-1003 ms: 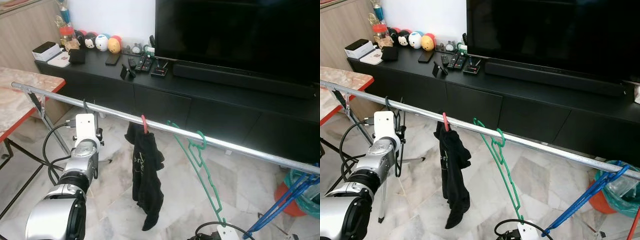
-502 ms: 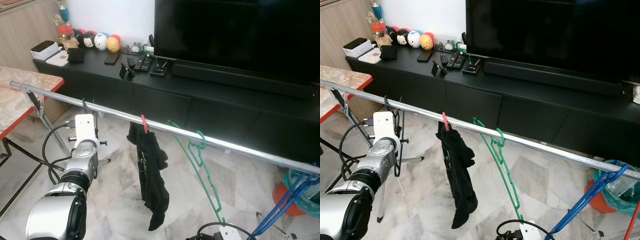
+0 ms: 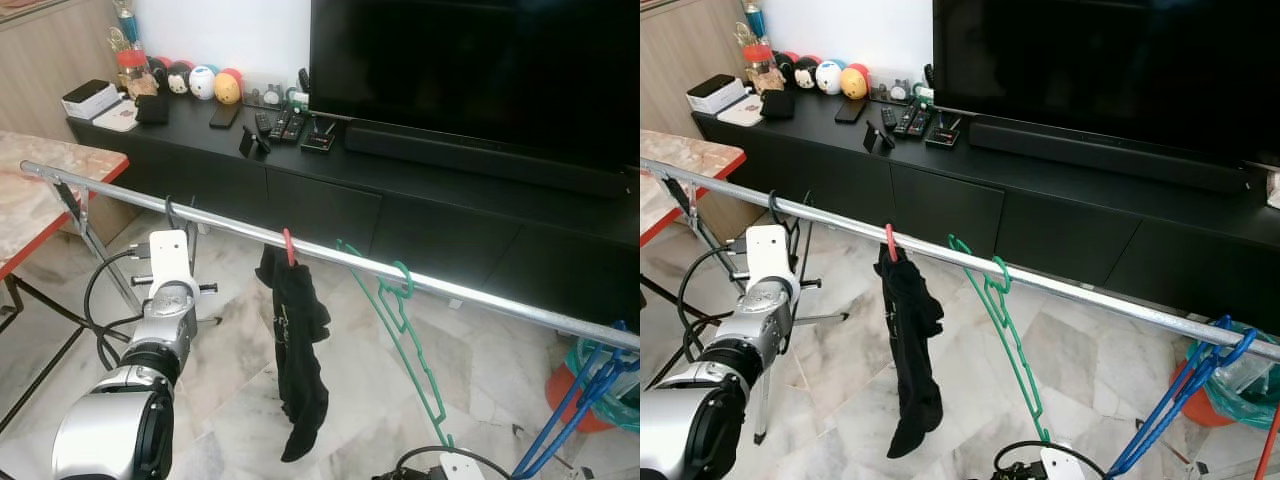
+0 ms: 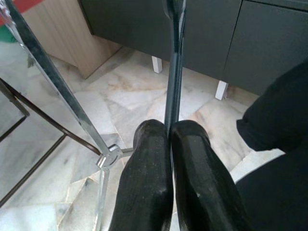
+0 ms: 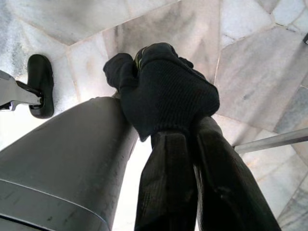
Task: Hang hanger
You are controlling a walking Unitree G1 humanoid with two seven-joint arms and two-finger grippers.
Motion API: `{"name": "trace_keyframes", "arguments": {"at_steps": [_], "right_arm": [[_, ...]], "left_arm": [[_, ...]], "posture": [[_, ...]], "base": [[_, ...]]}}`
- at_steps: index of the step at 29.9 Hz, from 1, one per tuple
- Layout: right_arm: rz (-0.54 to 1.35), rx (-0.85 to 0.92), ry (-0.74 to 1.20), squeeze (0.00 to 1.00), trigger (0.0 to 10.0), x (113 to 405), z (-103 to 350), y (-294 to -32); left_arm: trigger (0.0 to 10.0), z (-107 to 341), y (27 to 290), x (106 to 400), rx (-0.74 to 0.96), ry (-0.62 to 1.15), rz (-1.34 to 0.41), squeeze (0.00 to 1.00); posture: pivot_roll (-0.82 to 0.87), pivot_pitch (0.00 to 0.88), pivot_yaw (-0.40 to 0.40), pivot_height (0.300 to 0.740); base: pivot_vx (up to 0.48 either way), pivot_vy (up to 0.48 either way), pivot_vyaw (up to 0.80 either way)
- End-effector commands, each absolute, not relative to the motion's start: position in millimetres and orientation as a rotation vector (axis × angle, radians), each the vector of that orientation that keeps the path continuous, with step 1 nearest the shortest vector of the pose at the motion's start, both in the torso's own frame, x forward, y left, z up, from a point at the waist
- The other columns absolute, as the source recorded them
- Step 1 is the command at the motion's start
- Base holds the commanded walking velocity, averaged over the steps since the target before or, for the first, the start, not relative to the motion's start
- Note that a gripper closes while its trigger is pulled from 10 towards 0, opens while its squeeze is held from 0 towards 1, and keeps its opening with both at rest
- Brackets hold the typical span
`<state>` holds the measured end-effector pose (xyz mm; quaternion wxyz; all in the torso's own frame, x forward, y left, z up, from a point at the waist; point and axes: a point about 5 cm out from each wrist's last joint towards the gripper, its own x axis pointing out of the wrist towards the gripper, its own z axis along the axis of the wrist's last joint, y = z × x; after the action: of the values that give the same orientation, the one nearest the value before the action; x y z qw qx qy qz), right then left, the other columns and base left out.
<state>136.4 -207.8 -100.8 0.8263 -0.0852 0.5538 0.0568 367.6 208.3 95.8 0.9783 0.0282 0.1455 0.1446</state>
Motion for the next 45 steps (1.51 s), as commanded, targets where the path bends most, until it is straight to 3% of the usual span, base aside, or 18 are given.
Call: {"name": "trace_keyframes", "arguments": {"at_steps": [1, 14, 21, 22, 23, 24, 45], "right_arm": [[0.109, -0.187, 1.178, 0.00, 10.0, 134, -101, -213], [0.117, -0.191, 1.179, 0.00, 10.0, 134, -101, -213], [0.118, -0.190, 1.175, 0.00, 10.0, 134, -101, -212], [0.119, -0.190, 1.175, 0.00, 10.0, 135, -101, -211], [0.119, -0.190, 1.174, 0.00, 10.0, 135, -101, -211], [0.120, -0.190, 1.173, 0.00, 10.0, 135, -101, -211], [0.121, -0.178, 1.161, 0.00, 10.0, 138, -100, -207]], "left_arm": [[10.0, 94, 206, 368, 0.052, 0.301, 0.297, 0.00], [10.0, 91, 204, 367, -0.100, 0.304, 0.268, 0.00], [10.0, 93, 209, 366, -0.077, 0.293, 0.273, 0.00], [10.0, 94, 209, 367, -0.070, 0.286, 0.275, 0.46], [10.0, 95, 209, 367, -0.066, 0.282, 0.275, 0.86], [10.0, 96, 210, 367, -0.053, 0.276, 0.277, 1.00], [10.0, 110, 209, 373, -0.005, 0.196, 0.226, 1.00]], "posture": [[-0.12, 0.000, -0.048, 0.740], [-0.12, 0.000, -0.051, 0.740], [-0.11, 0.000, -0.049, 0.740], [-0.11, 0.000, -0.049, 0.740], [-0.10, 0.000, -0.049, 0.740], [-0.10, 0.000, -0.049, 0.740], [-0.09, 0.000, -0.041, 0.740]], "base": [[0.000, 0.000, 0.00], [0.000, 0.000, 0.00], [0.000, 0.000, 0.00], [0.000, 0.000, 0.00], [0.000, 0.000, 0.00], [0.000, 0.000, 0.00], [0.000, 0.000, 0.00]]}}
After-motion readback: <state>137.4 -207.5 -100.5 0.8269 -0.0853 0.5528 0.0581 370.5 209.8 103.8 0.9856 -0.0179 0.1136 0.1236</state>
